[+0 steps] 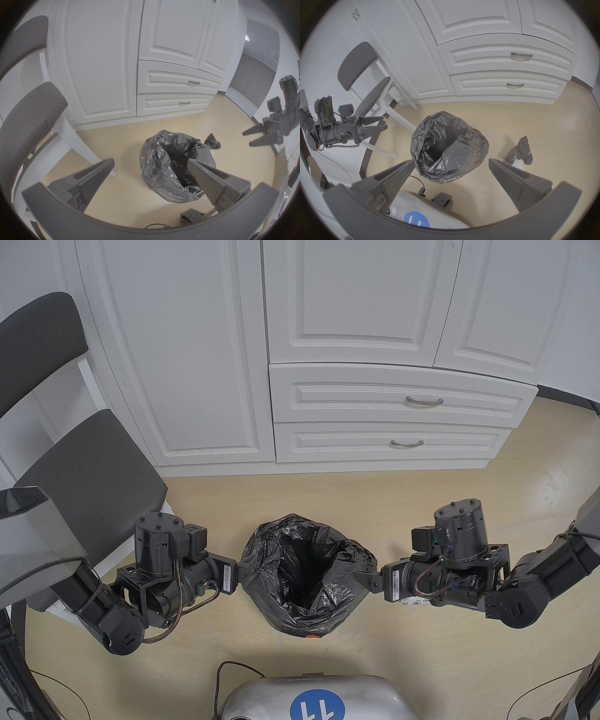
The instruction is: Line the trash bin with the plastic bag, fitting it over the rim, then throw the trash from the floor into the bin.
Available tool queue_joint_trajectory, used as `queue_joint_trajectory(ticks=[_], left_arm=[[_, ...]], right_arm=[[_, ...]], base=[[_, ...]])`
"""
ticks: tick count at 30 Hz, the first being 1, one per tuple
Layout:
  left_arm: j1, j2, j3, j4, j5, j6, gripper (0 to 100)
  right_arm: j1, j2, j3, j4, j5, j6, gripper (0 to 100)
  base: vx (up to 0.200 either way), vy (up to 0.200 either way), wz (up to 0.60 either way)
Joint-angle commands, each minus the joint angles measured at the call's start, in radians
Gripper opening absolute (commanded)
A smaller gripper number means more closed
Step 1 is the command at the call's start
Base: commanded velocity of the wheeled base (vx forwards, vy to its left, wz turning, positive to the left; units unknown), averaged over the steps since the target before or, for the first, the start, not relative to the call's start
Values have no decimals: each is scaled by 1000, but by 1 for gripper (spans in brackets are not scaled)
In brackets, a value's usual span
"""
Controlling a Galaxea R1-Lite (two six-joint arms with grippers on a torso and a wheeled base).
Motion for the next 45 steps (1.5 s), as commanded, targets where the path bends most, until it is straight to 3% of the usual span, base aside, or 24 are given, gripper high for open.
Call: queue_joint_trajectory(ticks=[1, 5, 12, 18, 22, 29, 45], left_arm=[[-2, -34, 19, 25, 7, 35, 100], [-5, -64, 42, 48, 67, 69, 100], [-40, -34, 9, 50, 70, 63, 100], [-51, 101, -14, 48, 110, 63, 100], [-62, 169, -38, 48, 147, 63, 100], [-62, 290, -127, 42, 147, 58, 100], [63, 330, -118, 48, 138, 64, 100]], right_arm=[[-22, -122, 48, 3, 5, -1, 100], [-25, -184, 83, 1, 31, -7, 100], [-67, -106, 71, -11, 31, -11, 100], [-64, -132, 86, -14, 16, -80, 100], [-79, -143, 91, -14, 14, -86, 100], [-131, -157, 85, -15, 14, -101, 100], [-180, -161, 85, -15, 17, -133, 100]], base=[[0, 0, 0], [0, 0, 0], [0, 0, 0], [0, 0, 0], [0, 0, 0], [0, 0, 0], [0, 0, 0]])
